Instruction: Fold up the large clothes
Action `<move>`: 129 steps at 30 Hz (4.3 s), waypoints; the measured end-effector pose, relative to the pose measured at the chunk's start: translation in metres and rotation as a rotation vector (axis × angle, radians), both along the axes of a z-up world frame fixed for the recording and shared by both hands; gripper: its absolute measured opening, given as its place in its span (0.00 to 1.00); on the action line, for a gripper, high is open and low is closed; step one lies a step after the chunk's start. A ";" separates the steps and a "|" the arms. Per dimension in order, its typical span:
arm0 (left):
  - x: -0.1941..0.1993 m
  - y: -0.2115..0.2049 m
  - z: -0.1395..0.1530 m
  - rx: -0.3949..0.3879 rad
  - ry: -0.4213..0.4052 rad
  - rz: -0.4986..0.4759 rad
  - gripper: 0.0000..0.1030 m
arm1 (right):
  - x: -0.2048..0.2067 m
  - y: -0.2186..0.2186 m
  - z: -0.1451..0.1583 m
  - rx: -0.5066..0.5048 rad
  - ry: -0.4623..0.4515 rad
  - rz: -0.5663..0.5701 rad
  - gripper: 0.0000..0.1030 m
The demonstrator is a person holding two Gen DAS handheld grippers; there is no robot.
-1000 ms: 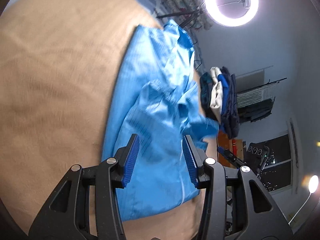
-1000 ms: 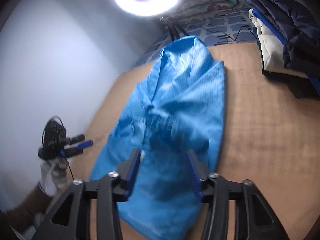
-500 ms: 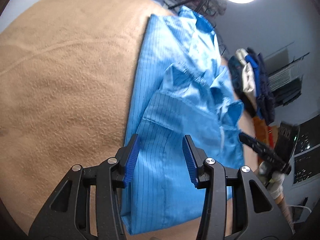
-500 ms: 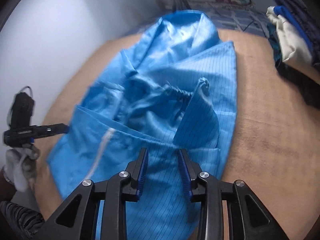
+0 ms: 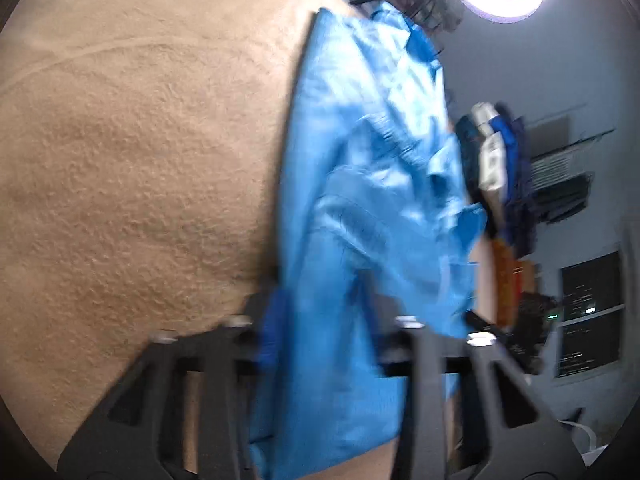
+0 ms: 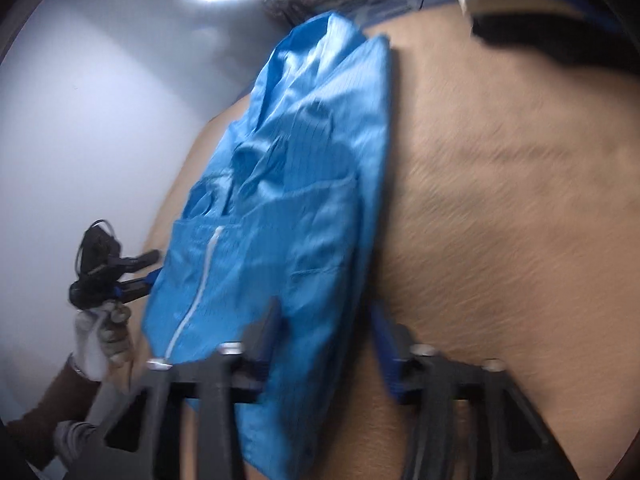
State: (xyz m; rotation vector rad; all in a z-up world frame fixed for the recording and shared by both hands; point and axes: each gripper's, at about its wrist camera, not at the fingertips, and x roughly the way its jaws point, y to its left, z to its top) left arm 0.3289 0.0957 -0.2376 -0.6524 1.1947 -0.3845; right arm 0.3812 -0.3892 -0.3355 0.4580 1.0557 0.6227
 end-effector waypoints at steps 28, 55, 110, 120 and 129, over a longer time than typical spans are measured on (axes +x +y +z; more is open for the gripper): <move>-0.070 0.032 0.052 0.053 -0.136 -0.121 0.56 | -0.050 0.011 0.082 -0.169 -0.080 0.136 0.34; 0.165 0.023 -0.009 -0.144 -0.143 -0.061 0.58 | 0.283 0.209 0.100 -0.176 -0.150 0.159 0.55; 0.281 -0.126 0.021 0.223 -0.201 -0.251 0.06 | 0.309 0.097 0.027 -0.213 -0.136 0.093 0.08; 0.219 -0.111 0.102 0.192 -0.363 -0.220 0.03 | 0.255 0.085 0.101 -0.238 -0.286 0.045 0.03; 0.118 -0.101 0.168 0.201 -0.443 -0.227 0.02 | 0.161 0.082 0.159 -0.213 -0.356 0.024 0.02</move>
